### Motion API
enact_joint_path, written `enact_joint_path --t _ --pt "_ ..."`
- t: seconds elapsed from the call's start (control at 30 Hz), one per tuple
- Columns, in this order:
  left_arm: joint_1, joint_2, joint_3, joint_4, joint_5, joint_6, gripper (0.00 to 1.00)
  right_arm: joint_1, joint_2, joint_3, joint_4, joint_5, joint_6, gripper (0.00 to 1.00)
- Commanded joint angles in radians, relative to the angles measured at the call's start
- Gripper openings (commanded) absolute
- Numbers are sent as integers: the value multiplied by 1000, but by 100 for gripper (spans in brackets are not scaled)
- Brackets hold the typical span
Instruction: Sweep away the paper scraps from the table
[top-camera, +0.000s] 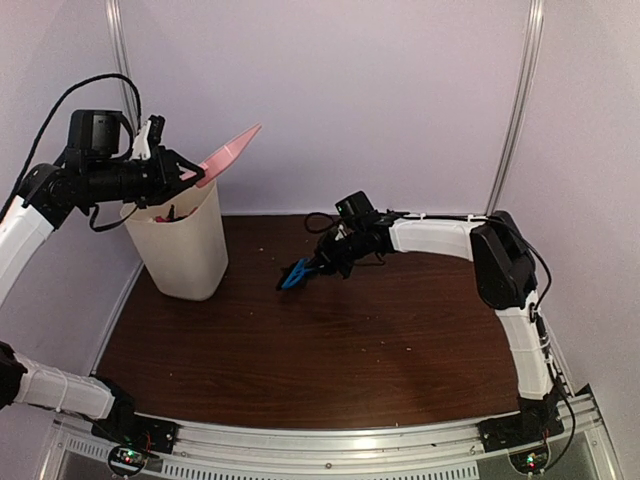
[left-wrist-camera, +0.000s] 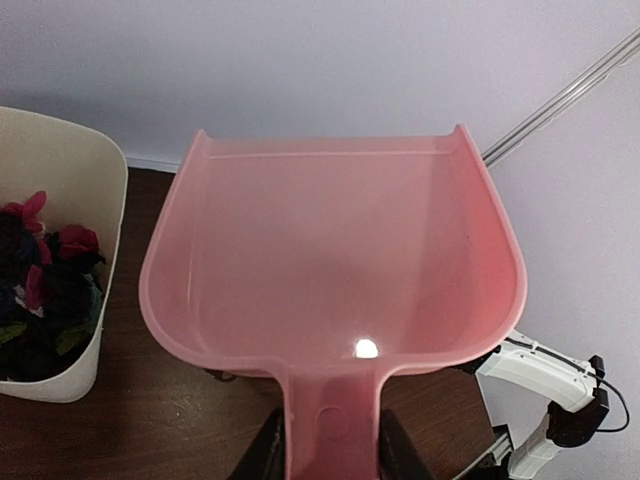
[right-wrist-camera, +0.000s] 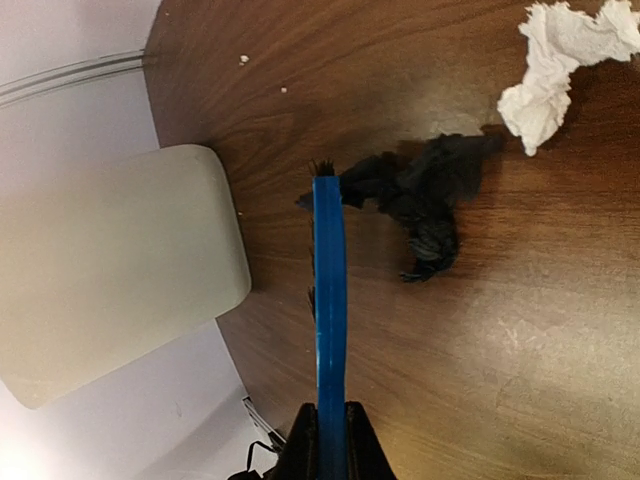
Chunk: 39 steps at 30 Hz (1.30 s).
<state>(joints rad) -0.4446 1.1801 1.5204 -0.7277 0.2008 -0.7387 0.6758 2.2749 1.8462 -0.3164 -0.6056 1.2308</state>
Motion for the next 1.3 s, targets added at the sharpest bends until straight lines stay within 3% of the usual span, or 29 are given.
enact_joint_path --t 0.0,0.37,0.5,0.83,1.1,1.27 --pt "-12 -24 -18 31 -24 57 0 -12 -5 -30 29 -19 -13 0" --pt "-29 -47 -62 30 -22 72 0 -68 -110 -232 8 25 -78 0" --pt "-32 -53 -72 30 -24 71 0 -68 -156 -287 -70 11 -108 0" --pt "-85 -77 -118 30 -20 151 0 -29 -446 -554 -255 -47 -201 0" --pt "-152 -55 -128 30 -49 236 0 -58 -484 -367 -393 -54 -350 0" --pt "-155 -12 -114 30 -46 254 0 -129 -414 -294 -269 8 -265 0"
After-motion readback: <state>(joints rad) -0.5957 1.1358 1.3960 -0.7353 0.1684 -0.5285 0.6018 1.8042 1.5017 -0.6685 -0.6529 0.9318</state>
